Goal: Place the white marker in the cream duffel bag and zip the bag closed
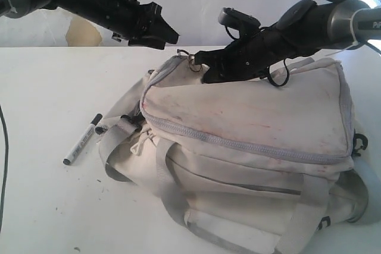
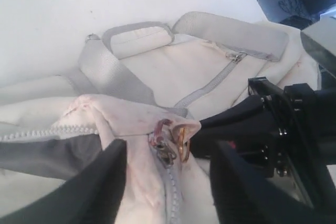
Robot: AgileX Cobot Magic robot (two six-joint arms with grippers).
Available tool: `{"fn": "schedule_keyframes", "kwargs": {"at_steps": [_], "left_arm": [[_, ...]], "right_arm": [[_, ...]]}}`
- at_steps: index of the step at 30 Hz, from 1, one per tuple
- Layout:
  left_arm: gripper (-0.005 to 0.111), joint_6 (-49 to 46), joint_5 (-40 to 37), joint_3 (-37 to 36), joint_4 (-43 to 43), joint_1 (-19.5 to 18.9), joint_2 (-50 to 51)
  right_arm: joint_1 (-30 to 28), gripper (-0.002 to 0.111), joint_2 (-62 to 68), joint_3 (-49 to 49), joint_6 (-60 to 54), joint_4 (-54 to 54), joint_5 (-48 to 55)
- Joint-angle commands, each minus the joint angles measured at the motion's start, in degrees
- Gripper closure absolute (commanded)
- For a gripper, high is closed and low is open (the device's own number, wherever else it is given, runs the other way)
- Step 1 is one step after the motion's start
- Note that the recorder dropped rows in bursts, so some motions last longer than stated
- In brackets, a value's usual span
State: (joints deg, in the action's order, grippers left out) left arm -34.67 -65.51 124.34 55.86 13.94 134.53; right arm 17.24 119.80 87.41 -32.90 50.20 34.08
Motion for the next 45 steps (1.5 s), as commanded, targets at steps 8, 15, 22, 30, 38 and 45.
{"fn": "schedule_keyframes", "kwargs": {"at_steps": [8,15,22,30,38,45], "left_arm": [[0.04,-17.8,5.5,0.4,-6.2,4.5,-1.1],[0.04,-21.1,7.3,0.4,-8.1,4.8,-1.1],[0.04,-28.0,5.8,0.4,-7.2,5.1,-1.0],[0.04,-38.2,2.1,0.4,-6.6,5.6,-1.0],[0.044,-48.1,0.0,0.4,-6.6,5.6,-1.0],[0.045,-52.7,0.0,0.4,-5.5,5.6,-1.0]], "right_arm": [[-0.4,0.108,-0.3,-0.1,-1.8,-1.4,2.5],[-0.4,0.108,-0.3,-0.1,-1.8,-2.5,2.9],[-0.4,0.108,-0.3,-0.1,-3.4,-2.5,2.5],[-0.2,0.108,-0.3,-0.1,-8.4,-2.4,3.1],[-0.2,0.108,-0.3,-0.1,-13.7,-2.0,2.9],[-0.2,0.108,-0.5,-0.1,-17.2,-1.0,2.7]]}}
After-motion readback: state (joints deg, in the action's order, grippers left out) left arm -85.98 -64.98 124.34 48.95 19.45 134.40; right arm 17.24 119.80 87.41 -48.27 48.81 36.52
